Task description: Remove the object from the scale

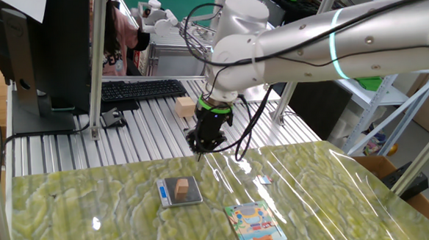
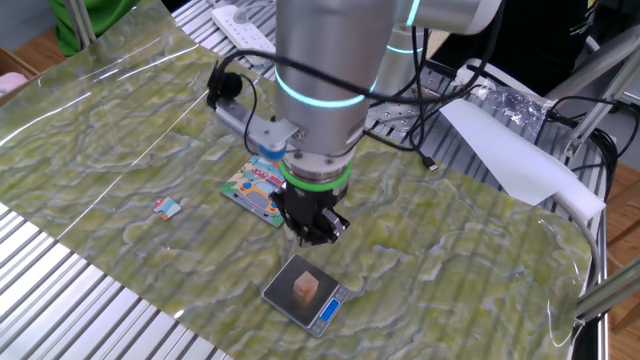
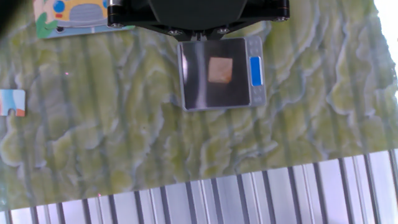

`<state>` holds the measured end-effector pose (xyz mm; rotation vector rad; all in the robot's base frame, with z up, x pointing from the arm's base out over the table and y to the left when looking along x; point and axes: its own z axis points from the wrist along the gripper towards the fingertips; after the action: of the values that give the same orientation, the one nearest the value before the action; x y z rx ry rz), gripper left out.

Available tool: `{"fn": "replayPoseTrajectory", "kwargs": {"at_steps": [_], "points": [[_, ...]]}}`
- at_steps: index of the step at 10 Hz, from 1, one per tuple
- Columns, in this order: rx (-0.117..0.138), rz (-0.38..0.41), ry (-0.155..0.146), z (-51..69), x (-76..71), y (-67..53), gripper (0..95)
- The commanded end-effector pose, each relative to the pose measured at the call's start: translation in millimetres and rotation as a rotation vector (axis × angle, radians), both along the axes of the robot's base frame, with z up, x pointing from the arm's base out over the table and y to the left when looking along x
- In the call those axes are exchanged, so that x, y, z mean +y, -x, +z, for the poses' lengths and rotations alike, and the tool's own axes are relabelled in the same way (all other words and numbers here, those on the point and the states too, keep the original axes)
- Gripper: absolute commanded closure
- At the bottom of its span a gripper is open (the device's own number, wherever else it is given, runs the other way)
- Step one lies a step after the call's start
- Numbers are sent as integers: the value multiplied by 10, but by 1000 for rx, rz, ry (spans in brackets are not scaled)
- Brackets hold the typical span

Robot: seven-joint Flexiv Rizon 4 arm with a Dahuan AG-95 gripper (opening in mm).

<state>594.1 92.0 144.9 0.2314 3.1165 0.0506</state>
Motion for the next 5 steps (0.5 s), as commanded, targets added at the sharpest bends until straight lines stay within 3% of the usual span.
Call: {"fn": "replayPoseTrajectory", "kwargs": {"at_steps": [1, 5], "points": [[-3, 0, -1, -32, -1, 5, 950], [-21, -30, -27, -157, 13, -6, 950]]}}
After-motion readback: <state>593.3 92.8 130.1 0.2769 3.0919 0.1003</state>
